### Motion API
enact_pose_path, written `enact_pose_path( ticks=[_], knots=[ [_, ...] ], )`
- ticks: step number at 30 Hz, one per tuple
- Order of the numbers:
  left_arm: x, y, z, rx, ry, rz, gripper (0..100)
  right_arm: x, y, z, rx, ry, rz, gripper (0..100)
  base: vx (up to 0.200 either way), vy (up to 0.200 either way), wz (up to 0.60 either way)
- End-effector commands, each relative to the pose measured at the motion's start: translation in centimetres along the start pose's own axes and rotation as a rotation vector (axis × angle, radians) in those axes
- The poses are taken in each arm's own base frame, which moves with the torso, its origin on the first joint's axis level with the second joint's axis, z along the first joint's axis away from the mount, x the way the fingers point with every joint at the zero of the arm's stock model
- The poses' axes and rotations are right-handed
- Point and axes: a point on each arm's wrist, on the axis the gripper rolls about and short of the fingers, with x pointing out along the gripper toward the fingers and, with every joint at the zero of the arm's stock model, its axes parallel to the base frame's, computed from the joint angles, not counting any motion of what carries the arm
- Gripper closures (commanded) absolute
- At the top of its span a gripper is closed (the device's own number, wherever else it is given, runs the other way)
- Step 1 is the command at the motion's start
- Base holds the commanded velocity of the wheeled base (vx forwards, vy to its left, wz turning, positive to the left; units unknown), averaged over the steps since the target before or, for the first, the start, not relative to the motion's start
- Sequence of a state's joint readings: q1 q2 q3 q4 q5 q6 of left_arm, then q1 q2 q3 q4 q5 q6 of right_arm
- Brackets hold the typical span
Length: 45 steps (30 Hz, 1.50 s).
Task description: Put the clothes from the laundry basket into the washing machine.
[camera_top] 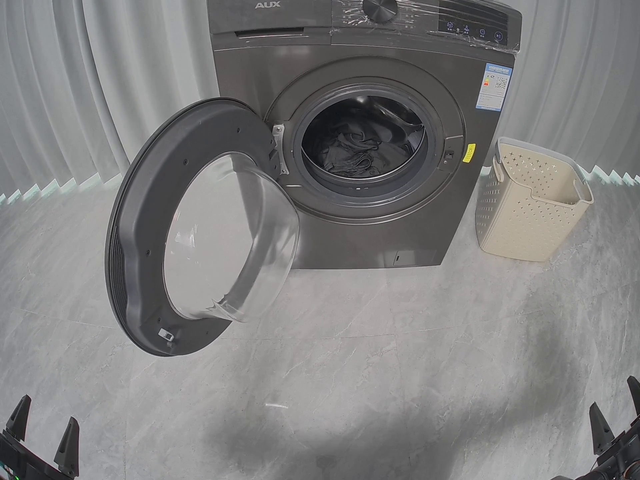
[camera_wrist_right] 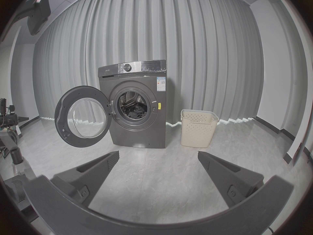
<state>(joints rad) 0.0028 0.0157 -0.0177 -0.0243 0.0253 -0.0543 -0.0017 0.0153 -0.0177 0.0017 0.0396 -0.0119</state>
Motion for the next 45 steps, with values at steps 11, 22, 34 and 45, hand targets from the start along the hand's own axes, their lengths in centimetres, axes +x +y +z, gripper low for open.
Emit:
enact_pose_path(
  ticks=[11, 22, 34, 45],
  knots=[
    [1.2, -0.5, 4.9, -0.015, 0.123, -0.156, 0, 0.0, 0.0, -0.5, 0.000, 0.007, 0.001, 0, 0.000, 0.000, 0.00],
    [9.7, -1.7, 9.0, -0.034, 0.252, -0.238, 0, 0.0, 0.0, -0.5, 0.000, 0.007, 0.001, 0, 0.000, 0.000, 0.00],
    [16.5, -2.5, 10.9, -0.021, 0.275, -0.239, 0, 0.0, 0.0, -0.5, 0.000, 0.007, 0.001, 0, 0.000, 0.000, 0.00],
    [21.1, -3.4, 11.1, -0.019, 0.259, -0.282, 0, 0.0, 0.0, -0.5, 0.000, 0.007, 0.001, 0, 0.000, 0.000, 0.00]
  ],
)
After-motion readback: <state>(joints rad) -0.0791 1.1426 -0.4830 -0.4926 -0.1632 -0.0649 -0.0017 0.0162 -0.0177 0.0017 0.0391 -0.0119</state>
